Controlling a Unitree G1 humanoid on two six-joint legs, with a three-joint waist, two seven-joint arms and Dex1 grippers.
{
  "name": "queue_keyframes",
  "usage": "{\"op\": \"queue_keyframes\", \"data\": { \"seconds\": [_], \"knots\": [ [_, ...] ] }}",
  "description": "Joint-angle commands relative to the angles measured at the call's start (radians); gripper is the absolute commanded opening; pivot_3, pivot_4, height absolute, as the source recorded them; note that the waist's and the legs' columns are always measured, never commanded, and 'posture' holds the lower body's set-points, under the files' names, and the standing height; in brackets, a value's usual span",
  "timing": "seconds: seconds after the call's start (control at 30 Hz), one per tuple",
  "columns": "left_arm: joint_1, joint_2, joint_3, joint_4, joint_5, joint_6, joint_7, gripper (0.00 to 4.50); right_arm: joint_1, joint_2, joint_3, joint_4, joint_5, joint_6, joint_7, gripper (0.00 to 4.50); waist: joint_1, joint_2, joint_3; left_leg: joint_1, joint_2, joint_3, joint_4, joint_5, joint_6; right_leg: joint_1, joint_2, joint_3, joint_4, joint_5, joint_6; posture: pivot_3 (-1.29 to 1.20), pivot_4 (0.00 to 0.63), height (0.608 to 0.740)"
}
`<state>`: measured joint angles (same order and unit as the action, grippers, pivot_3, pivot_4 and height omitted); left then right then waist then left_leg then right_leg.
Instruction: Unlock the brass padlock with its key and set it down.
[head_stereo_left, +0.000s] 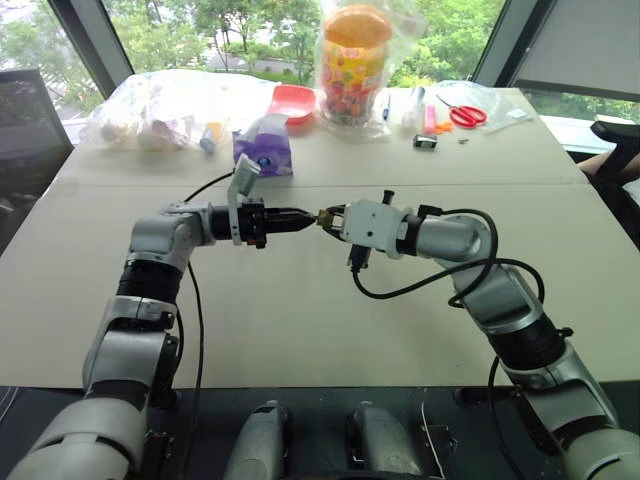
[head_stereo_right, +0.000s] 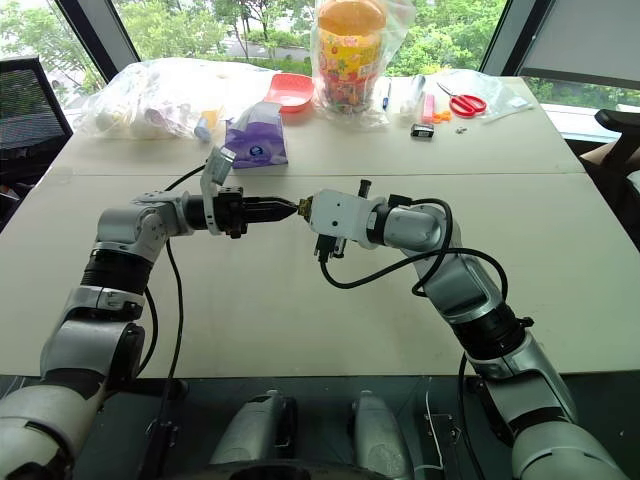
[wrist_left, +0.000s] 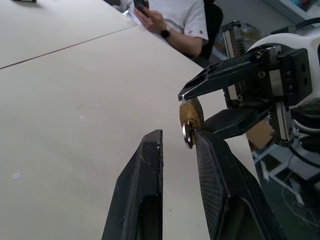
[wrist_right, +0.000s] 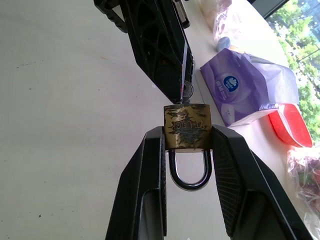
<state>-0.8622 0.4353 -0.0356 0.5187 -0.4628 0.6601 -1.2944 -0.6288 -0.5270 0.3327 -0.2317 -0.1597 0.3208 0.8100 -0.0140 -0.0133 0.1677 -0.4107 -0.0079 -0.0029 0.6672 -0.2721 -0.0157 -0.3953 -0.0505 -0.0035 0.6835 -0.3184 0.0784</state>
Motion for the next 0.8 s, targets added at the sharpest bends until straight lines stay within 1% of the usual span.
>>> {"op": "queue_keyframes", "data": {
  "seconds": [0.03, 0.1, 0.13, 0.23, 0.33, 0.43, 0.53, 0.67, 0.77, 0.8],
  "knots": [
    [-0.019, -0.012, 0.012, -0.020, 0.006, -0.048, 0.011, 0.74, -0.004, 0.009, -0.010, -0.045, 0.001, -0.008, -0.008, 0.70, 0.000, 0.000, 0.000, 0.000, 0.000, 0.000, 0.000, 0.000, 0.000, 0.000, 0.000, 0.000, 0.000, 0.000, 0.000, 0.00, 0.150, 0.740],
    [-0.021, -0.014, 0.010, -0.028, 0.007, -0.056, 0.008, 0.19, -0.004, 0.010, -0.009, -0.045, 0.000, -0.008, -0.008, 0.70, 0.000, 0.000, 0.000, 0.000, 0.000, 0.000, 0.000, 0.000, 0.000, 0.000, 0.000, 0.000, 0.000, 0.000, 0.000, 0.00, 0.150, 0.740],
    [-0.021, -0.014, 0.009, -0.031, 0.009, -0.060, 0.008, 0.04, -0.004, 0.010, -0.009, -0.046, 0.000, -0.009, -0.007, 0.70, 0.000, 0.000, 0.000, 0.000, 0.000, 0.000, 0.000, 0.000, 0.000, 0.000, 0.000, 0.000, 0.000, 0.000, 0.000, 0.00, 0.150, 0.740],
    [-0.016, -0.008, -0.005, -0.043, 0.022, -0.077, -0.007, 0.04, -0.005, 0.012, -0.008, -0.045, -0.002, -0.009, -0.008, 0.70, -0.001, 0.000, 0.000, 0.000, 0.000, 0.000, 0.000, 0.000, 0.000, 0.000, 0.000, 0.000, 0.000, 0.000, 0.000, 0.00, 0.150, 0.740],
    [0.012, 0.012, -0.056, -0.081, 0.088, -0.177, -0.029, 0.04, -0.006, 0.012, -0.009, -0.043, -0.003, -0.009, -0.008, 0.70, -0.001, 0.000, 0.000, 0.000, 0.000, 0.000, 0.000, 0.000, 0.000, 0.000, 0.000, 0.000, 0.000, 0.000, 0.000, 0.00, 0.150, 0.740],
    [0.035, 0.025, -0.096, -0.098, 0.162, -0.322, -0.024, 0.04, -0.007, 0.012, -0.011, -0.041, -0.002, -0.007, -0.009, 0.70, 0.000, 0.000, 0.000, 0.000, 0.000, 0.000, 0.000, 0.000, 0.000, 0.000, 0.000, 0.000, 0.000, 0.000, 0.000, 0.00, 0.150, 0.740],
    [0.056, 0.039, -0.139, -0.093, 0.253, -0.525, -0.023, 0.04, -0.008, 0.014, -0.012, -0.040, -0.002, -0.004, -0.008, 0.70, 0.001, 0.000, 0.000, 0.000, 0.000, 0.000, 0.000, 0.000, 0.000, 0.000, 0.000, 0.000, 0.000, 0.000, 0.000, 0.00, 0.150, 0.740],
    [0.060, 0.031, -0.152, -0.048, 0.306, -0.749, -0.020, 0.04, -0.009, 0.017, -0.012, -0.037, 0.002, 0.001, -0.006, 0.70, 0.002, 0.000, 0.000, 0.000, 0.000, 0.000, 0.000, 0.000, 0.000, 0.000, 0.000, 0.000, 0.000, 0.000, 0.000, 0.00, 0.150, 0.740],
    [0.048, 0.011, -0.124, -0.058, 0.248, -0.647, -0.020, 0.04, -0.009, 0.018, -0.010, -0.037, 0.000, 0.000, -0.006, 0.70, 0.002, 0.000, 0.000, 0.000, 0.000, 0.000, 0.000, 0.000, 0.000, 0.000, 0.000, 0.000, 0.000, 0.000, 0.000, 0.00, 0.150, 0.740],
    [0.039, 0.018, -0.121, -0.063, 0.227, -0.536, -0.022, 0.04, -0.010, 0.018, -0.009, -0.037, -0.001, -0.001, -0.007, 0.70, 0.002, 0.000, 0.000, 0.000, 0.000, 0.000, 0.000, 0.000, 0.000, 0.000, 0.000, 0.000, 0.000, 0.000, 0.000, 0.00, 0.150, 0.740]
  ]
}}
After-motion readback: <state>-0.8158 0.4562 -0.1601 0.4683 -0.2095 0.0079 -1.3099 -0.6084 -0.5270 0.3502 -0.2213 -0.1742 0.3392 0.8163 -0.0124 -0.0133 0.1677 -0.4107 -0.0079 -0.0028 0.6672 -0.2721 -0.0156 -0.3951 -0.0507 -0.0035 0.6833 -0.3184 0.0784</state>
